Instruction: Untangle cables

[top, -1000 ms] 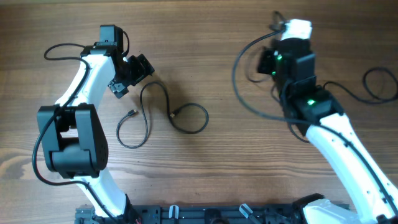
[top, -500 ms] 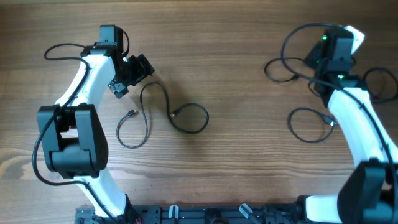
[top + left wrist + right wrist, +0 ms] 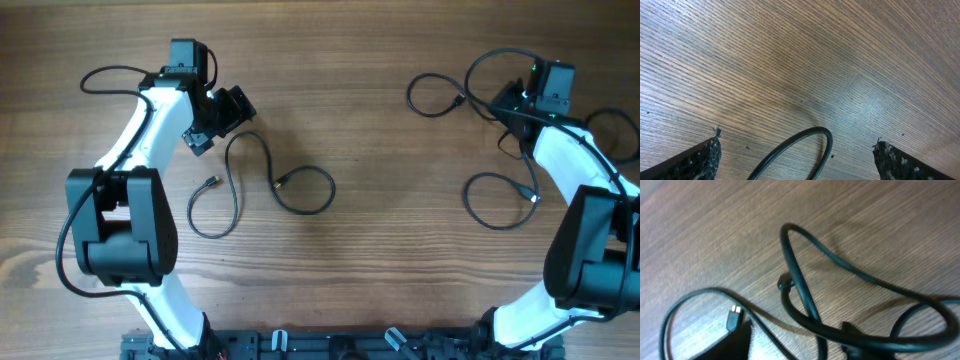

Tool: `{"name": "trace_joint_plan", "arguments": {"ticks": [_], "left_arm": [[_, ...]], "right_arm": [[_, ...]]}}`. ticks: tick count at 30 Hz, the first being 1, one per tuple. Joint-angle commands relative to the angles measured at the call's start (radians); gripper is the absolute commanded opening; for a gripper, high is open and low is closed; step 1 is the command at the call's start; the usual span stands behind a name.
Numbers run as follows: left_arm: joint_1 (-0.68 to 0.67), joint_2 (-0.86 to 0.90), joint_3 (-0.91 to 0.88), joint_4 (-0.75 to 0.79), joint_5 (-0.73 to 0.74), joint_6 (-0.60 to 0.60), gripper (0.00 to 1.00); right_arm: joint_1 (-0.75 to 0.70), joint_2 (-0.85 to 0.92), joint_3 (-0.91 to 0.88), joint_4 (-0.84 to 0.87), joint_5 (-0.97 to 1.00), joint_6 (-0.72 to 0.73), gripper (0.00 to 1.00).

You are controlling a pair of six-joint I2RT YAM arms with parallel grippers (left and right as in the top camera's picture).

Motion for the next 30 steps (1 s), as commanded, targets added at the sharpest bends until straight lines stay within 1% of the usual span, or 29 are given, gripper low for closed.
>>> {"name": "trace_joint_plan", "arguments": {"ticks": [1,4,5,8,12,17,19,22,23,25,27,28,30], "left_arm": [[0.0,0.014,-0.008,0.003,0.008,-0.013,1.0],[0.0,0.014,-0.008,0.003,0.008,-0.013,1.0],[0.0,0.014,-0.008,0.003,0.008,-0.013,1.0],[0.0,0.014,-0.008,0.003,0.008,-0.013,1.0],[0.0,0.014,-0.008,0.003,0.008,-0.013,1.0],[0.0,0.014,-0.008,0.003,0.008,-0.013,1.0],[0.0,0.014,-0.008,0.003,0.008,-0.013,1.0],[0.0,0.014,-0.008,0.003,0.008,-0.013,1.0],[0.0,0.014,-0.008,0.003,0.008,-0.013,1.0],[0.0,0.014,-0.008,0.003,0.008,-0.013,1.0],[0.0,0.014,-0.008,0.003,0.008,-0.013,1.0],[0.0,0.014,-0.008,0.004,0.008,-0.013,1.0],[0.0,0.014,-0.008,0.003,0.008,-0.013,1.0]], "right_arm": [[0.003,0.014,0.011,-0.029,-0.051,0.005,0.74],[0.003,0.014,0.011,-0.09,-0.11,0.005,0.99],[0.003,0.014,0.011,-0.109,-0.127,0.005,1.0],[0.003,0.014,0.011,-0.214,-0.18,0.005,1.0],[0.003,0.014,0.011,-0.381,-0.198,0.004,1.0],[0.003,0.014,0.011,-0.488,-0.272,-0.003,1.0],[0.004,0.014,0.011,-0.494,-0.47,-0.117,1.0],[0.004,0.014,0.011,-0.48,-0.717,-0.209,0.98],[0.007,0.014,0.011,-0.462,-0.831,-0.251,0.97],[0.02,0.014,0.011,-0.426,-0.987,-0.317,0.96],[0.044,0.014,0.011,-0.387,-1.081,-0.326,0.95],[0.055,0.014,0.011,-0.374,-1.092,-0.316,0.93],[0.092,0.014,0.011,-0.339,-1.087,-0.274,0.83]]}}
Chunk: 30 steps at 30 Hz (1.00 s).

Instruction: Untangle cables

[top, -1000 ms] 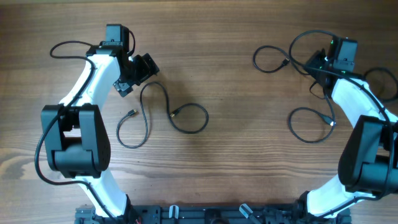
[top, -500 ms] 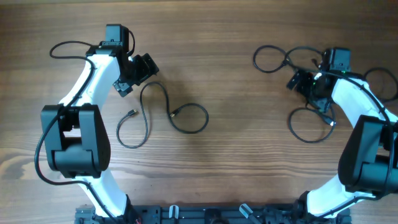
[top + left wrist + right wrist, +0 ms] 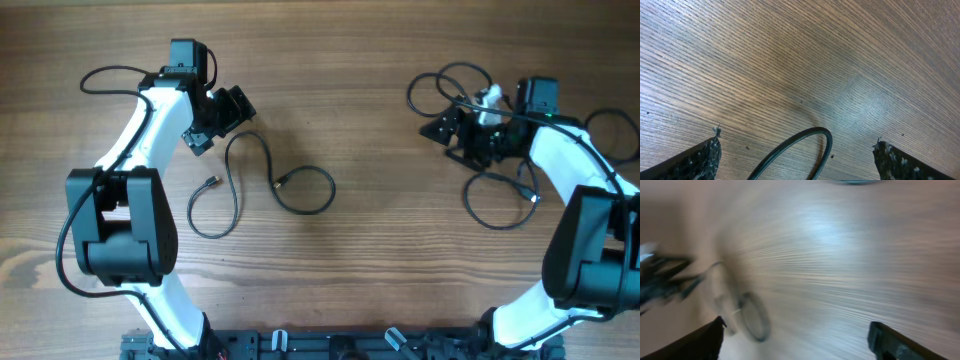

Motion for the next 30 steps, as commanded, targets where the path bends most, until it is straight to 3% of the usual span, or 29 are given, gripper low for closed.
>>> {"name": "trace_joint_plan", "arguments": {"ticks": [1,3,6,9,13,16,18,22,24,27,30], "left_arm": [[0.0,0.014,-0.008,0.002,0.008,-0.013,1.0],[0.0,0.014,-0.008,-0.003,0.008,-0.012,0.84],[0.0,0.014,-0.008,-0.021,0.004,-0.009,0.52],[0.0,0.014,-0.008,-0.033,0.004,-0.009,0.38],[0.0,0.014,-0.008,-0.058,0.003,0.055,0.36],[0.0,0.014,-0.017,-0.103,-0.026,0.07,0.44],[0.0,0.014,-0.031,-0.11,-0.026,0.071,0.44],[0.0,0.014,-0.083,-0.116,-0.03,0.07,0.43],[0.0,0.014,-0.116,-0.111,-0.037,0.07,0.36],[0.0,0.014,-0.154,-0.096,-0.036,0.069,0.04],[0.0,0.014,-0.158,-0.086,0.029,0.069,0.04]], "right_arm": [[0.079,0.013,0.01,0.054,-0.192,-0.007,0.77],[0.126,0.013,0.01,0.085,-0.158,0.033,0.76],[0.199,0.013,0.01,0.117,-0.064,0.12,0.73],[0.293,0.013,0.01,0.134,0.063,0.201,0.65],[0.409,0.013,0.01,0.146,0.164,0.206,0.64],[0.548,0.018,0.01,0.181,0.319,0.207,0.66],[0.591,0.018,0.01,0.202,0.386,0.206,0.71],[0.655,0.018,0.01,0.232,0.482,0.206,0.71],[0.67,0.018,0.01,0.241,0.483,0.206,0.71],[0.677,0.018,0.01,0.245,0.483,0.206,0.7],[0.677,0.018,0.01,0.245,0.473,0.21,0.57]]}}
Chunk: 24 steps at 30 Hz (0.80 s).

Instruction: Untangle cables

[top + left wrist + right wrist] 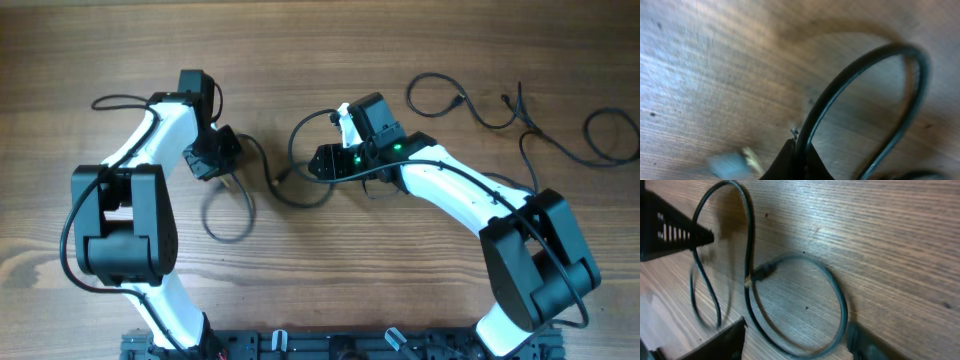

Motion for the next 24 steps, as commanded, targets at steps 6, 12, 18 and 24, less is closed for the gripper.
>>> {"name": "trace_joint_plan", "arguments": {"ticks": [6,12,18,24], "left_arm": [[0.004,0.011,-0.009,0.105,0.438,0.003,0.04],[0.003,0.011,-0.009,0.173,0.561,-0.107,0.05],[0.002,0.011,-0.009,0.153,0.697,-0.105,0.09],[0.002,0.011,-0.009,0.153,0.81,-0.105,0.11]], "right_arm": [[0.002,0.012,0.01,0.04,-0.177,-0.048,0.59],[0.002,0.012,0.01,0.061,-0.211,-0.068,0.71],[0.002,0.012,0.009,0.077,-0.212,-0.061,0.79],[0.011,0.012,0.009,0.097,-0.255,0.004,0.79]]}}
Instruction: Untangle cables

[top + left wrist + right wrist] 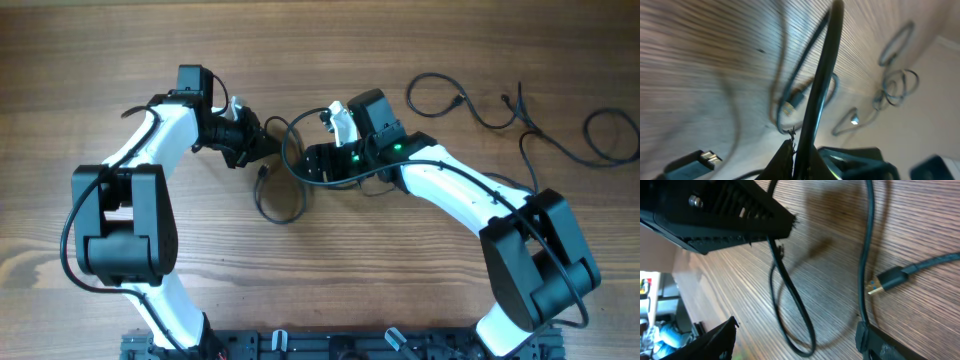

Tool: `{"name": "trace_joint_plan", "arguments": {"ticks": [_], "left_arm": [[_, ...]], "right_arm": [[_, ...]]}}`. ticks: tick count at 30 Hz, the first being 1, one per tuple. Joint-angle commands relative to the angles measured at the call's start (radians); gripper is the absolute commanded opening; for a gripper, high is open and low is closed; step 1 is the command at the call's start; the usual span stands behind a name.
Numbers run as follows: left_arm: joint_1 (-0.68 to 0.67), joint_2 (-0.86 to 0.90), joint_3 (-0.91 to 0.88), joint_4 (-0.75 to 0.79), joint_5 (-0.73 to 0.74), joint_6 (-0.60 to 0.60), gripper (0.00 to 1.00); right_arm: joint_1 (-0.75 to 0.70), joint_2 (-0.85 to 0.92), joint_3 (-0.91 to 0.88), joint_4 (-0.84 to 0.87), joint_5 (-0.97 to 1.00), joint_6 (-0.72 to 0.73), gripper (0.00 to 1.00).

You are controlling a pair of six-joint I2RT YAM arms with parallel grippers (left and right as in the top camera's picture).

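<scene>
A thin black cable (262,200) with USB plugs lies bunched in small loops at mid-table. My left gripper (252,146) is shut on it; in the left wrist view the cable (822,75) rises taut from the closed fingertips (796,146), and one USB plug (695,160) shows at the lower left. Just to its right, my right gripper (308,163) is open low over the same cable. In the right wrist view a loop (790,305) and a plug (890,280) lie ahead of the open right gripper (797,342).
A second black cable (409,97) is spread along the top right of the wooden table (400,290), running out to a loop at the far right edge. Both arms crowd the middle, their grippers nearly touching.
My left gripper, still shut on the cable, has moved right toward the right gripper and tilted up. The cable has drawn in from wide loops to a tight bunch. The right gripper barely shifted.
At first my left gripper stood open over a bend of the left cable and the right gripper was at the far-right cable. The right gripper then stood open, left of there. Later it was at mid-table over the left cable, with the left shut on that cable.
</scene>
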Motion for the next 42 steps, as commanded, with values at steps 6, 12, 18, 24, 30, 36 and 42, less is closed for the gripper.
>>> {"name": "trace_joint_plan", "arguments": {"ticks": [6,12,18,24,30,36,42], "left_arm": [[0.002,0.011,-0.002,-0.002,0.224,-0.013,0.13],[0.002,0.011,-0.002,-0.005,0.414,-0.013,0.13],[0.002,0.011,-0.002,-0.003,0.468,-0.01,0.14],[0.002,0.011,-0.002,0.003,0.346,-0.006,0.22],[0.002,0.011,-0.002,0.019,0.05,-0.006,0.71],[0.002,0.011,-0.002,0.06,-0.341,-0.006,0.87],[0.002,0.011,-0.002,0.07,-0.575,-0.006,0.92]], "right_arm": [[0.023,0.013,0.009,0.029,-0.038,0.031,0.79],[0.034,0.013,0.009,0.027,-0.042,0.046,0.72],[0.042,0.013,0.009,0.027,-0.04,0.045,0.4],[0.042,0.013,0.009,-0.021,0.092,0.067,0.04],[0.042,0.013,0.008,-0.037,0.18,0.072,0.04],[0.042,0.013,0.008,-0.05,0.28,0.072,0.04],[0.042,0.013,0.009,-0.048,0.285,0.059,0.04]]}}
